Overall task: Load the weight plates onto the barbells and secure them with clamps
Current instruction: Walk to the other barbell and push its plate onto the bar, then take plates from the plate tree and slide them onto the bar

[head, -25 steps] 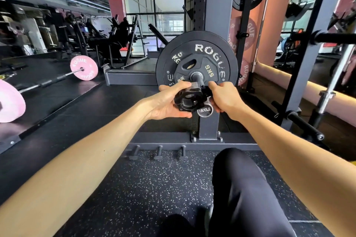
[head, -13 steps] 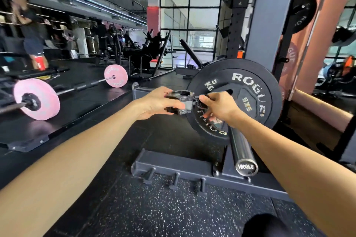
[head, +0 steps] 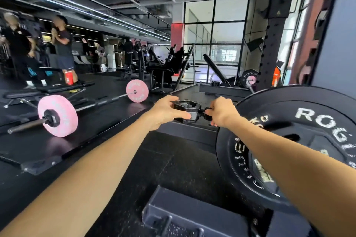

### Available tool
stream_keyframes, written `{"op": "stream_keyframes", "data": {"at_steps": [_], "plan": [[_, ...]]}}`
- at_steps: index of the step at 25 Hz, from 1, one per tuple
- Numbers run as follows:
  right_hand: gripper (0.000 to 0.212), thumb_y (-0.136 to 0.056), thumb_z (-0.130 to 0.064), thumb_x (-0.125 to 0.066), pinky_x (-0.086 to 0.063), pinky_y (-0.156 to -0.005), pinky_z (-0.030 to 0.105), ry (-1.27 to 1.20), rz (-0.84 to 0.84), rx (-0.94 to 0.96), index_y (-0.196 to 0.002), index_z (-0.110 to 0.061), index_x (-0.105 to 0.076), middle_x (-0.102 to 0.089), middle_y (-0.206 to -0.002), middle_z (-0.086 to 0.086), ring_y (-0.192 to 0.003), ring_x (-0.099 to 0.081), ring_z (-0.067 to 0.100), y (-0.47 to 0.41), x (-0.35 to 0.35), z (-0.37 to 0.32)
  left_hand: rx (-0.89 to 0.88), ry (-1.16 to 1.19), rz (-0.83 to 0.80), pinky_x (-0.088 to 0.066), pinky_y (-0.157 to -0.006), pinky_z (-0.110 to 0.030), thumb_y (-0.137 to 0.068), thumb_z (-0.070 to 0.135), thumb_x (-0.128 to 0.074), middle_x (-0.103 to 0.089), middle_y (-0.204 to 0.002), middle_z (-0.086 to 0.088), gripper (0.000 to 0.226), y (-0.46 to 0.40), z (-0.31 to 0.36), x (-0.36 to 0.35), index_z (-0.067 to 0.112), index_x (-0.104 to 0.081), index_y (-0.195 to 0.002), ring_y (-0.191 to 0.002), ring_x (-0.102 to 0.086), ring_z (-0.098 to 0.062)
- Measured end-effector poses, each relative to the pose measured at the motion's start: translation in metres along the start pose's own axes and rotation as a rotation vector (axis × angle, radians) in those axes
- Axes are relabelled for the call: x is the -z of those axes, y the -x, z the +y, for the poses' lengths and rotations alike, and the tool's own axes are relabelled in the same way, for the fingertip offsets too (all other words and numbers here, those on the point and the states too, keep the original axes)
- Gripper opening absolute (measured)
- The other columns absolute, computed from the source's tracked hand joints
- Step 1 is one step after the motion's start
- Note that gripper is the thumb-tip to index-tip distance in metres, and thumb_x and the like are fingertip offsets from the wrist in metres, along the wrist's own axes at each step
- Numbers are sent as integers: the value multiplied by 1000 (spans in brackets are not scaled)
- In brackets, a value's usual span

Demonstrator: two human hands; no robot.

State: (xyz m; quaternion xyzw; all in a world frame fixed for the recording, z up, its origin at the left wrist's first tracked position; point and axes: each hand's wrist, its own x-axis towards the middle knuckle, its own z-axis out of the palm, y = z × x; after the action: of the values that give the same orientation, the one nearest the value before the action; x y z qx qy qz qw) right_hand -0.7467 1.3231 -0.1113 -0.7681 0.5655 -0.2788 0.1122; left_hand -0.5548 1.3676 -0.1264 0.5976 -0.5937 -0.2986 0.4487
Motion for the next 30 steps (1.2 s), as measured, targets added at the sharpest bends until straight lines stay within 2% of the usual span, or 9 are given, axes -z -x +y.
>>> {"op": "stream_keyframes", "data": {"at_steps": [2, 6, 8, 12, 15, 17, 21, 26, 30], "plan": [[32, -96, -21, -61, -57, -78, 40, 73, -12, -21, -70, -5, -51, -64, -81, 17, -83, -70, 31, -32, -15, 1, 4, -23, 38, -55, -97, -43, -21, 61, -96, -65, -127, 0, 120, -50, -29, -1, 22, -59, -129, -114, -64, -19], [35, -96, -10, -59, -48, -67, 33, 177, -36, -81, -65, -8, -43, -52, -72, 10, -76, -60, 31, -83, -45, 11, 31, -17, 7, -46, -106, -40, -60, 30, -94, -58, -132, 5, 88, -96, -51, -9, 18, -54, -137, -123, -55, -17], [33, -94, -5, -58, -44, -65, 32, 222, -62, -116, -66, -8, -42, -48, -71, 7, -74, -55, 31, -105, -63, 21, 43, -40, -24, -43, -105, -33, -69, 25, -91, -55, -131, 6, 83, -126, -71, -17, 16, -51, -141, -124, -51, -15], [19, -94, -3, -57, -45, -71, 33, 262, -119, -162, -78, -3, -47, -50, -85, 10, -88, -58, 33, -134, -89, 37, 73, -86, -60, -43, -110, -41, -53, 41, -92, -57, -140, 2, 104, -165, -101, -35, 17, -48, -145, -127, -54, -18], [9, -94, 1, -54, -46, -72, 33, 279, -148, -183, -90, -5, -47, -48, -88, 11, -96, -61, 33, -148, -102, 41, 90, -80, -71, -45, -108, -41, -58, 37, -91, -62, -133, 4, 95, -183, -115, -40, 19, -51, -142, -121, -58, -17], [11, -93, 3, -52, -45, -72, 32, 286, -155, -198, -90, -6, -46, -48, -87, 11, -91, -58, 31, -154, -108, 42, 111, -77, -75, -45, -108, -40, -61, 36, -91, -61, -136, 2, 94, -190, -122, -41, 19, -49, -144, -123, -57, -17], [13, -96, -4, -54, -44, -71, 33, 277, -144, -213, -89, -7, -44, -47, -80, 9, -83, -51, 27, -161, -113, 45, 143, -63, -71, -45, -109, -40, -41, 52, -88, -58, -140, 2, 120, -190, -124, -40, 21, -43, -148, -124, -57, -17], [10, -96, -12, -59, -43, -67, 31, 270, -160, -188, -94, -8, -49, -46, -71, 4, -80, -54, 27, -146, -111, 40, 134, -45, -22, -39, -112, -42, -69, 30, -90, -30, -160, -3, 115, -172, -118, -42, 27, -17, -158, -140, -40, -24], [29, -97, -29, -58, -43, -70, 33, 270, -151, -137, -114, -6, -52, -58, -98, 9, -96, -60, 30, -116, -93, 31, 101, -128, 75, -38, -112, -48, -71, 36, -87, -25, -155, -3, 104, -145, -112, -34, 31, -21, -152, -137, -38, -24]]}}
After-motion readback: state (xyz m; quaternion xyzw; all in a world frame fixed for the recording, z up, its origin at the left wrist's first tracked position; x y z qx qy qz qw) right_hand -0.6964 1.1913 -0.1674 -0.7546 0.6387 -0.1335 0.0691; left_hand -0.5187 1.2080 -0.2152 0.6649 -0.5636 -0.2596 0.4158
